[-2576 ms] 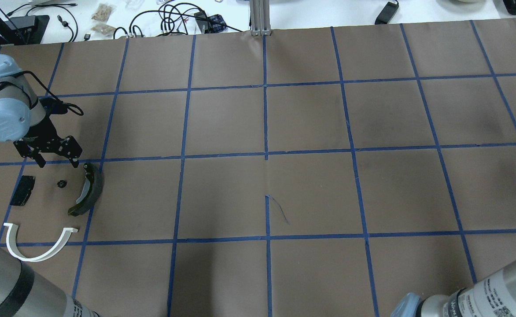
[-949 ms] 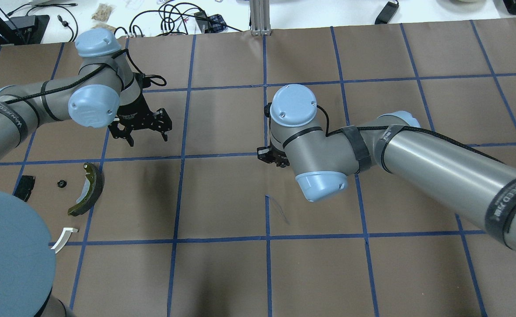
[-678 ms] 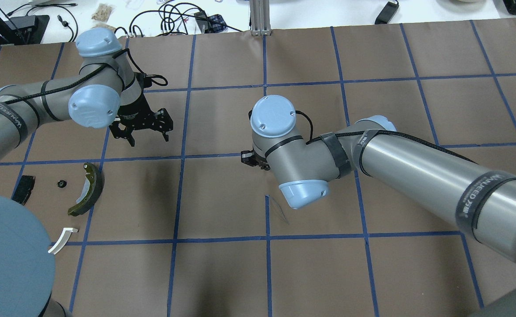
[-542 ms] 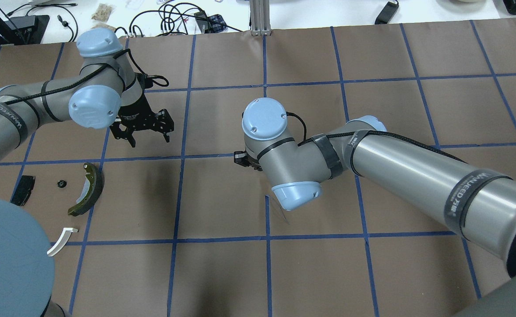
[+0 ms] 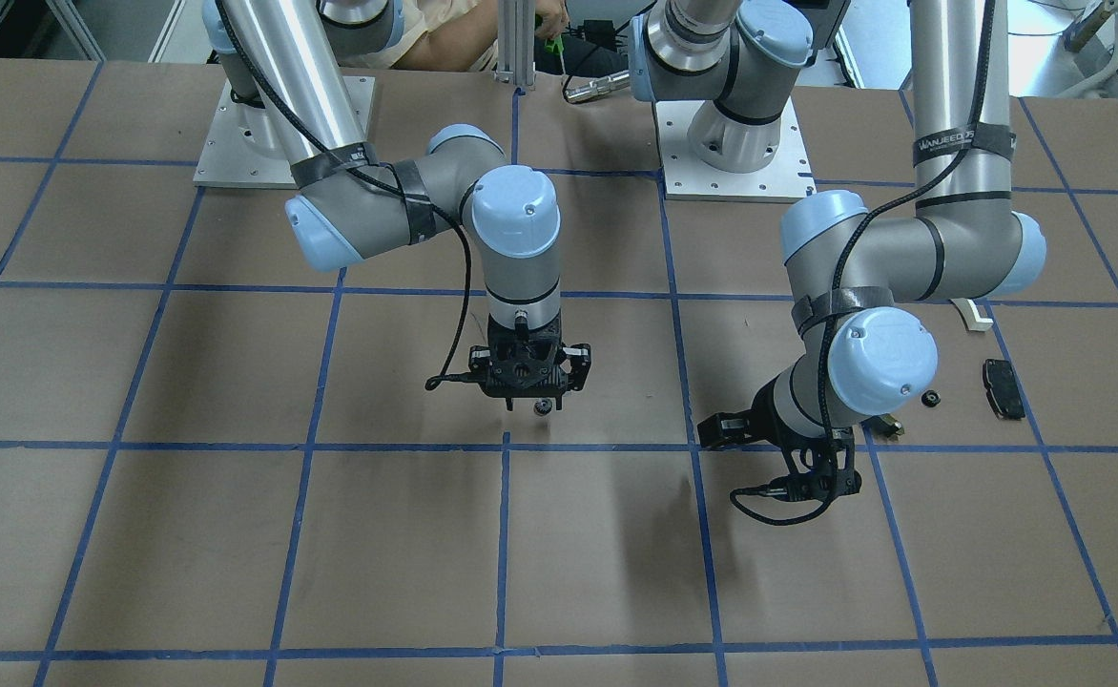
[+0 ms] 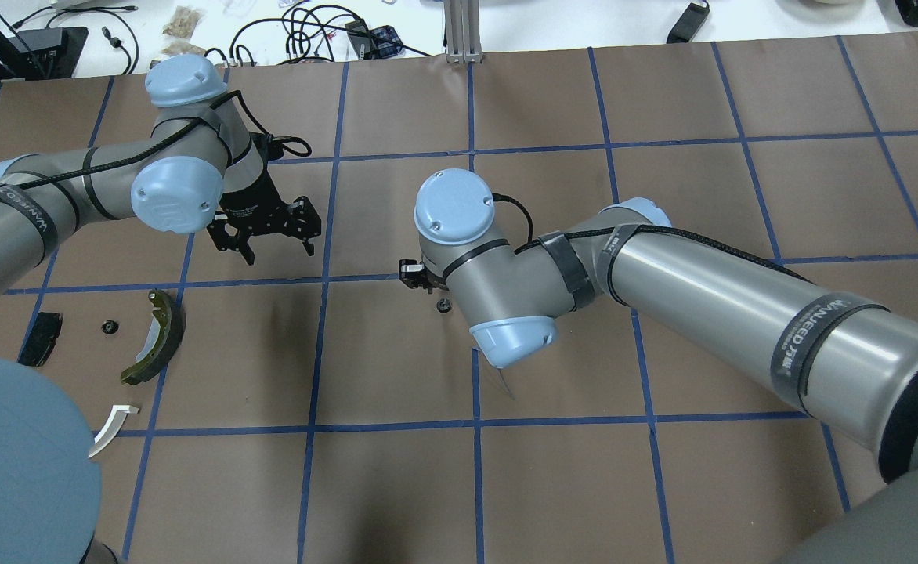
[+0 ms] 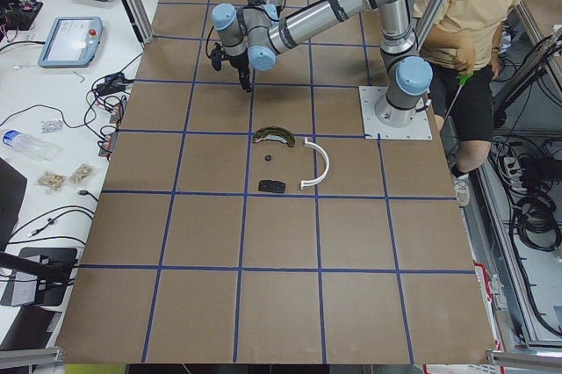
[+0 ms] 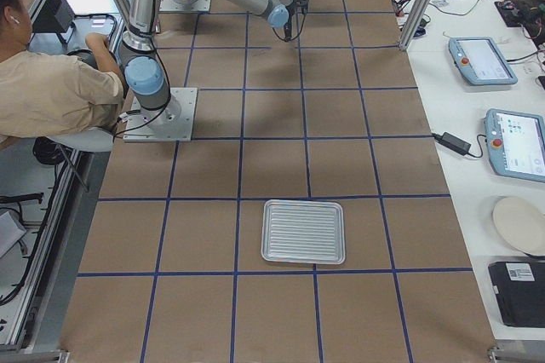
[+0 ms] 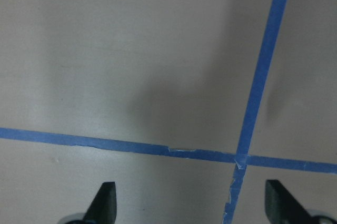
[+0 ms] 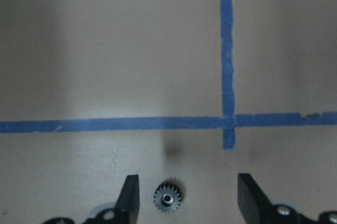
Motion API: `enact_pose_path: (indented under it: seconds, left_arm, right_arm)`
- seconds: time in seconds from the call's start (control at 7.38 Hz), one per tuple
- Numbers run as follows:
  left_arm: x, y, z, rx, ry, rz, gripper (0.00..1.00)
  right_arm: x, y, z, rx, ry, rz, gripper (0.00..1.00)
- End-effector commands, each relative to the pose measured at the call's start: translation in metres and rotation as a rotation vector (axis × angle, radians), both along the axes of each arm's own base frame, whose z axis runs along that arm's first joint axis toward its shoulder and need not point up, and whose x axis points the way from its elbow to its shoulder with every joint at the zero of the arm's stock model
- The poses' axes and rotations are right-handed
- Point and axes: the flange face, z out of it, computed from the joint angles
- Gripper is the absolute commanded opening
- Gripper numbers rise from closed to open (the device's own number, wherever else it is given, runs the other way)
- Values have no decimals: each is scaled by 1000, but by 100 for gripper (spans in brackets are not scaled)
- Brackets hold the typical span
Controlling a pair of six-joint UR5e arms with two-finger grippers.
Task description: Place bearing gear from tray to pile
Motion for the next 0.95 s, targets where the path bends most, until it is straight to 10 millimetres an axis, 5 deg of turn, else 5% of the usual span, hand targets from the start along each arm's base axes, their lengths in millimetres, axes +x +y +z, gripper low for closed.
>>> enact_pose_path:
  seconds: [0.0, 0.27, 0.41, 0.68, 0.81]
  left_arm:
    - [-15, -1, -3, -2, 7, -16, 100]
    - [-93, -3, -3, -123, 2, -85, 100]
    - [-135, 11, -15, -112, -5, -80, 100]
    - [-205, 36, -39, -119, -13, -70, 100]
    - [-222, 40, -45, -146, -10, -46, 100]
  right_arm:
    - [-64, -27, 41, 32, 83, 107, 100]
    - [-175, -54, 110, 96, 76, 76, 100]
    - [-215, -68, 147, 139, 16, 46, 100]
    - [-235, -84, 243, 188, 32, 55, 100]
    - [-236, -81, 291, 184, 96, 63, 100]
